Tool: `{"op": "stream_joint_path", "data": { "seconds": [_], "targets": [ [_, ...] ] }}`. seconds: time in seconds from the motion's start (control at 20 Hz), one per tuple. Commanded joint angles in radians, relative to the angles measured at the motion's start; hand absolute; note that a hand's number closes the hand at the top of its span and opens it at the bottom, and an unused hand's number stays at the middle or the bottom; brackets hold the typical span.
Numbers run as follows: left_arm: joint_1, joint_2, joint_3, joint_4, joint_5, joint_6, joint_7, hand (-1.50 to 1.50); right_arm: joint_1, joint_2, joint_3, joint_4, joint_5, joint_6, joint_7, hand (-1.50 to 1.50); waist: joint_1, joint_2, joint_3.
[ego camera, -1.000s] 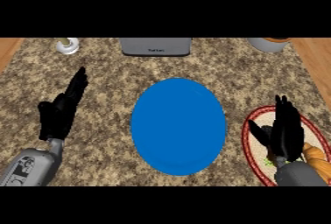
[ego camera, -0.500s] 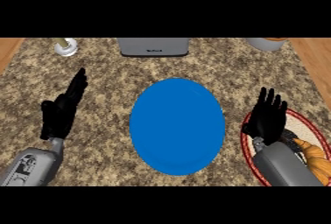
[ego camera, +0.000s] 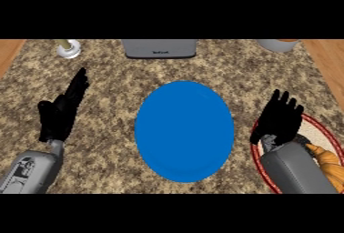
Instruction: Pick the sweet potato from the placemat and place it in the plate
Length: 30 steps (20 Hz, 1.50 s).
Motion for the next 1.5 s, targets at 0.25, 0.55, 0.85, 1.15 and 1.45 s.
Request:
{"op": "stream_joint_path", "data": {
  "seconds": [0.25,0.55,0.85,1.15,1.45],
  "targets": [
    [-0.021,-0.025,0.015,0.101,-0.023,-0.024,-0.075,0.00,0.034,0.047,-0.080,-0.012,0.006,0.206,0.158,-1.50,0.003,0.010,0.001],
    [-0.027,-0.045,-0.002,0.051,-0.049,0.000,-0.019,0.00,0.096,0.067,-0.139,-0.031,0.025,0.256,0.168,-1.50,0.006,0.007,0.002],
    [-0.016,-0.050,0.023,0.034,-0.049,-0.019,-0.028,0.00,0.167,0.070,-0.199,-0.006,0.056,0.226,0.079,-1.50,0.013,0.007,0.003],
    [-0.022,-0.038,0.050,0.038,-0.050,-0.053,-0.011,0.00,0.196,0.060,-0.278,0.006,0.080,0.241,0.030,-1.50,0.013,0.007,0.003],
    [0.012,-0.054,0.042,-0.064,-0.064,-0.066,0.061,0.00,0.258,0.069,-0.285,0.067,0.152,0.136,-0.087,1.50,0.020,0.007,0.004]
  ]
}}
